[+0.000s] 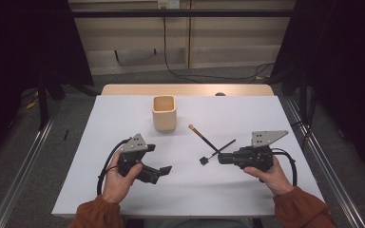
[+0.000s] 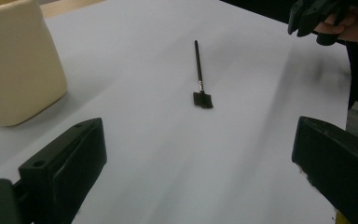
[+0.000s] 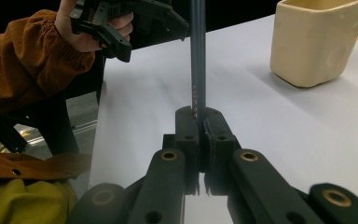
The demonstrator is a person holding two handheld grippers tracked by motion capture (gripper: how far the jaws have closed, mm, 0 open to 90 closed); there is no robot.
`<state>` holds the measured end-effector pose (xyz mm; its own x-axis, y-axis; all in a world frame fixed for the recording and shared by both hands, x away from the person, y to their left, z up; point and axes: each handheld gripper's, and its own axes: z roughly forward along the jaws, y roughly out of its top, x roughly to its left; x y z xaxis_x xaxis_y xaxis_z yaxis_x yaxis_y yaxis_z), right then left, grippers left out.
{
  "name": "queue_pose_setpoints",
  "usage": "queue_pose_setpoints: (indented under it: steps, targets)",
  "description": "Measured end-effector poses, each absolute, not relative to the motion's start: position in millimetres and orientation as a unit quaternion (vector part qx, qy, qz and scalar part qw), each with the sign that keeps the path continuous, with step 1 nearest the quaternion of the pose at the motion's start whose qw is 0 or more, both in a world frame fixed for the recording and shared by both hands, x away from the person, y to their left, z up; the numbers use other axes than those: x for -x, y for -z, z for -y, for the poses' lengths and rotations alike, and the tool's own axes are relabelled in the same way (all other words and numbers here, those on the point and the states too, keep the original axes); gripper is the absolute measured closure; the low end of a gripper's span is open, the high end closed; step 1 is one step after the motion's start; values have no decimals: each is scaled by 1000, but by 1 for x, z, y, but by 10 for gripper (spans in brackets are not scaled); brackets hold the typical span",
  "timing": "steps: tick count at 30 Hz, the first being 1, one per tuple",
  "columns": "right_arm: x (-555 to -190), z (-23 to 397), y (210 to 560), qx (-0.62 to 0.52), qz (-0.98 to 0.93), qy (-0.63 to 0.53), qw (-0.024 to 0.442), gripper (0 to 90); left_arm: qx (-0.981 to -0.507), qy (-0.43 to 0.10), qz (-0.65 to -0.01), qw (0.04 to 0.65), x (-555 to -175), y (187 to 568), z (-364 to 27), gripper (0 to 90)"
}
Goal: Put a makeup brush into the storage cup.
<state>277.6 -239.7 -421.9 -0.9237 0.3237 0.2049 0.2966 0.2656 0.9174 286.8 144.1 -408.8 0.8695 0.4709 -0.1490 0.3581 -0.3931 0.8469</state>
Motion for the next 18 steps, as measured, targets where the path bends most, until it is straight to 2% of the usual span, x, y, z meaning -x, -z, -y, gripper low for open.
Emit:
queue_pose_setpoints:
  steps: [13,16,18]
  targets:
    - [-276,235,427,-190,-795,-577,13,860,-804,-62,-235,543,-280,406,-140,20]
    - [-276,235,427,-189,-790,-583,14,860,-796,-44,-227,560,-282,404,-138,19]
    - [-276,235,426,-190,-788,-585,14,860,-793,-59,-227,562,-282,403,-134,17]
